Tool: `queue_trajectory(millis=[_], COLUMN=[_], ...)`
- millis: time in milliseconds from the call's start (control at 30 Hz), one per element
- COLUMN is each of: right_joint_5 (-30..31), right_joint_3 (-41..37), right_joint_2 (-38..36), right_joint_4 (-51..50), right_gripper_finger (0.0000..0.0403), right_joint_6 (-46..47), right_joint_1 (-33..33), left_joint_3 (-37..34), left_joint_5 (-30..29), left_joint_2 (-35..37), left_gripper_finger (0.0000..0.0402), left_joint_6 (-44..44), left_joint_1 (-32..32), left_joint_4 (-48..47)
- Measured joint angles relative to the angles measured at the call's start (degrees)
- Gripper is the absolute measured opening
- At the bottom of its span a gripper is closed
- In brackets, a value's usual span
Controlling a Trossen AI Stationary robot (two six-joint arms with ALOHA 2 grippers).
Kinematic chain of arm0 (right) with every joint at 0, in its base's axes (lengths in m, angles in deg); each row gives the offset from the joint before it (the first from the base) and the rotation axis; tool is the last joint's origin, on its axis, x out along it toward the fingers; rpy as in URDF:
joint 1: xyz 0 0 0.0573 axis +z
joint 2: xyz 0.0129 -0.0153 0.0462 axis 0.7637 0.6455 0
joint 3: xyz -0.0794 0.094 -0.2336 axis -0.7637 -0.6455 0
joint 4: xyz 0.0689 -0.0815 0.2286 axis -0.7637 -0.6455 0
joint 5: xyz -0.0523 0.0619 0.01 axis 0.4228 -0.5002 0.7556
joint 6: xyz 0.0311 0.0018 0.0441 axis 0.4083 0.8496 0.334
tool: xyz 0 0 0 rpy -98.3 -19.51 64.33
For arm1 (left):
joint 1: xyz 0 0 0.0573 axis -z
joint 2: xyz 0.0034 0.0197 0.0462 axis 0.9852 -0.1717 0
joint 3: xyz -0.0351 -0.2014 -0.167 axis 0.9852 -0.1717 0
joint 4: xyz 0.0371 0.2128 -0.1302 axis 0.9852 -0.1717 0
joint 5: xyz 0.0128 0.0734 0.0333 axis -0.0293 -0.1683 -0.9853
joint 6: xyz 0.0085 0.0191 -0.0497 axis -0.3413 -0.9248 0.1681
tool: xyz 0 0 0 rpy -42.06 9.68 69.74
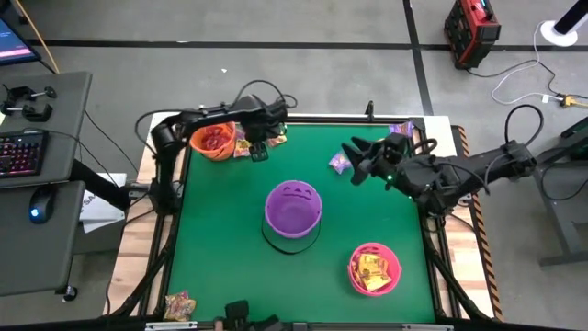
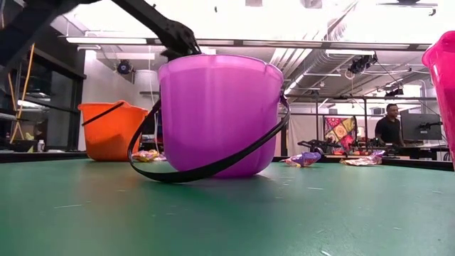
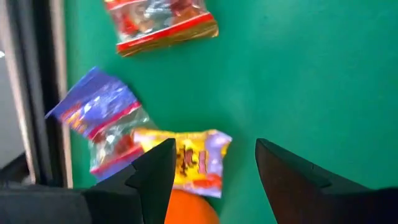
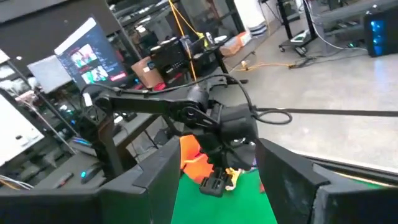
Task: Sort candy by brand, put in halloween buckets
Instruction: Put the yellow candy into the pink bucket
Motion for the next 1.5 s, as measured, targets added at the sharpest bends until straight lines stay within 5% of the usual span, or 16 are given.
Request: queue_trajectory(millis=[667,1333,1500], right_joint_5=[-5.67,-11.44,-11.45], right_joint_3=[0.0,0.0,0.0], right_joint_2=[3.85,3.83,3.83], right_joint_4=[-3.28,-6.62,-7.68], right_gripper_finger=[0.0201,0.0201,0.0201], right_joint_6=[0.44,3.66,4.91], right_joint_1=[-1.38,-1.34,-1.34], left_joint_3=[-0.11,-0.11,-0.11], left_joint_5=[-5.23,-7.12,-4.95], left_joint_2=[-4.23,-8.48,-8.75], left_gripper_finger=[0.0208,0.0208,0.0153], left_joint_6=[-6.18,-1.38,-4.29], left_joint_1=[-1.55,-1.86,-1.83], left_joint_4=[-0.64,-2.51,-3.37])
